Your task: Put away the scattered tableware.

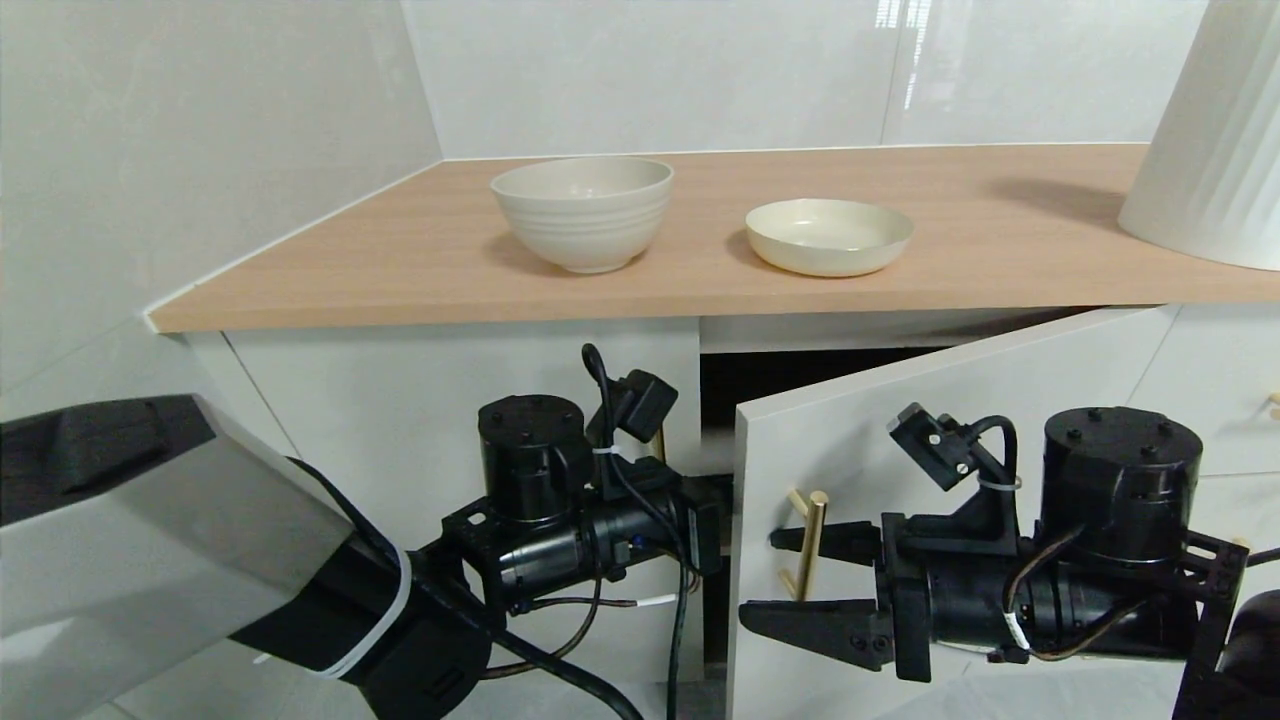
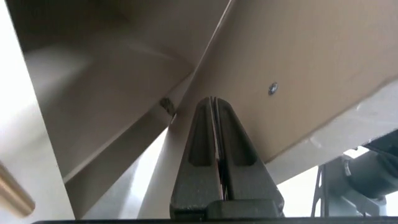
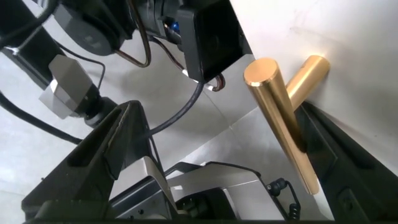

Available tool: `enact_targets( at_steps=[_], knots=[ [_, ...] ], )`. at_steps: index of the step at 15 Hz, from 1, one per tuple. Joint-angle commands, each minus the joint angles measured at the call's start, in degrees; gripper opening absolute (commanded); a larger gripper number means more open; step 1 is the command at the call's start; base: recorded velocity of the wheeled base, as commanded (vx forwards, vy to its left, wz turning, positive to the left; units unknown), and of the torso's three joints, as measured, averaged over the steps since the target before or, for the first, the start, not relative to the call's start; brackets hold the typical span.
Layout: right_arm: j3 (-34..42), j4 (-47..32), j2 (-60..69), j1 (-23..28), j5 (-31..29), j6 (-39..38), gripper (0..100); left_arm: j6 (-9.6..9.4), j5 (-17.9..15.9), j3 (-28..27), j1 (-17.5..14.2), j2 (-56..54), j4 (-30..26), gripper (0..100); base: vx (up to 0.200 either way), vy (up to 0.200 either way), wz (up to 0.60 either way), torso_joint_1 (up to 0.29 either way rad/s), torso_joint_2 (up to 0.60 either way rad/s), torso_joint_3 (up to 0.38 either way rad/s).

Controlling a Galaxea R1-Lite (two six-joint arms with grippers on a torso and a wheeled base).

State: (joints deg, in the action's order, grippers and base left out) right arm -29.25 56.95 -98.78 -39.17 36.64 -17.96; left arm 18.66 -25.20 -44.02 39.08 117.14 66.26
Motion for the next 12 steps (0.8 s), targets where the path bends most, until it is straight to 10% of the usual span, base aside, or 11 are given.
enact_targets(
  at_steps=[1,12],
  knots=[
    [-0.11,0.09,-0.10,2.34,-0.61,0.11,100,0.06,-0.11,-0.10,0.64,0.28,0.72,0,0.000,0.000,0.00,0.000,0.00,0.000],
    [6.75,1.49,6.41,16.93,-0.26,0.20,100,0.06,-0.03,0.16,3.19,0.90,2.74,0,0.000,0.000,0.00,0.000,0.00,0.000]
  ],
)
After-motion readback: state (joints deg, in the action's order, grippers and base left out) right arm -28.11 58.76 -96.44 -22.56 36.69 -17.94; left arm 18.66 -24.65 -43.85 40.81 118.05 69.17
